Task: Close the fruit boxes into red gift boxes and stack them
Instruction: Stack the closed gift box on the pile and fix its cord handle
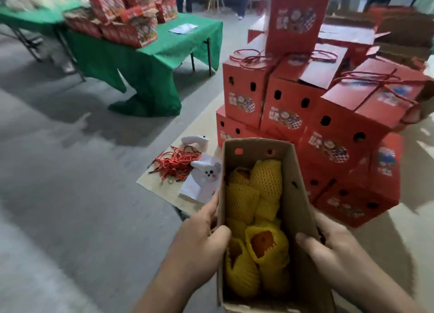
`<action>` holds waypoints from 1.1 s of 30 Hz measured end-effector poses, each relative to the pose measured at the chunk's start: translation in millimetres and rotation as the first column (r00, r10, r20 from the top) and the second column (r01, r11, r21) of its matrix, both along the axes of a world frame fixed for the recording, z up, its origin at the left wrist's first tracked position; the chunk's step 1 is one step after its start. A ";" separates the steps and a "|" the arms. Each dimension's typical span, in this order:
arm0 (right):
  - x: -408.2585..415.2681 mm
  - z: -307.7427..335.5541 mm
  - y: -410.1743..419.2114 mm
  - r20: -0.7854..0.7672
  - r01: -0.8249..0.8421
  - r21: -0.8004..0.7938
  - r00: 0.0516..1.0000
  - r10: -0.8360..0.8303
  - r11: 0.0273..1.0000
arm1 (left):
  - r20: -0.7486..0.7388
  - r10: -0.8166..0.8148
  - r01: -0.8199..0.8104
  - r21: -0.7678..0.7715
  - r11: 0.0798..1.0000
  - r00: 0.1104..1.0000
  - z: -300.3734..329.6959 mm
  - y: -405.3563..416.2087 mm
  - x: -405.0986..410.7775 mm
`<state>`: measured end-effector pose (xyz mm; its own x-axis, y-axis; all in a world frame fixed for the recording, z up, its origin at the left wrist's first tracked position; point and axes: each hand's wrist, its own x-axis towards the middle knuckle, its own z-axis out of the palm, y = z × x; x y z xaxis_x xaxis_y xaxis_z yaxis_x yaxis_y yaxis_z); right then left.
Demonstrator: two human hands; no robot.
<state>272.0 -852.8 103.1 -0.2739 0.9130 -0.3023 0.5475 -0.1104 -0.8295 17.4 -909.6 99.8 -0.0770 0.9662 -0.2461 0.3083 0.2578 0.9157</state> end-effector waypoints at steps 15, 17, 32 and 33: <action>-253.9 -22.4 114.5 -0.074 -0.132 0.186 0.986 0.148 0.974 | 0.043 0.423 -0.425 0.155 0.892 0.905 -38.0 73.1 -221.9; -296.6 -21.6 132.6 -0.028 -0.094 0.221 0.994 0.103 0.971 | 0.073 0.337 -0.344 0.136 0.929 0.939 -36.0 97.9 -270.0; -478.4 -18.6 272.8 0.019 0.327 0.255 0.939 -0.343 0.910 | 0.245 -0.083 0.076 0.037 0.996 0.966 -14.3 337.0 -472.3; -480.8 -20.1 286.7 0.023 0.350 0.245 0.930 -0.367 0.904 | 0.249 -0.083 0.077 0.035 0.996 0.965 -19.3 354.7 -474.1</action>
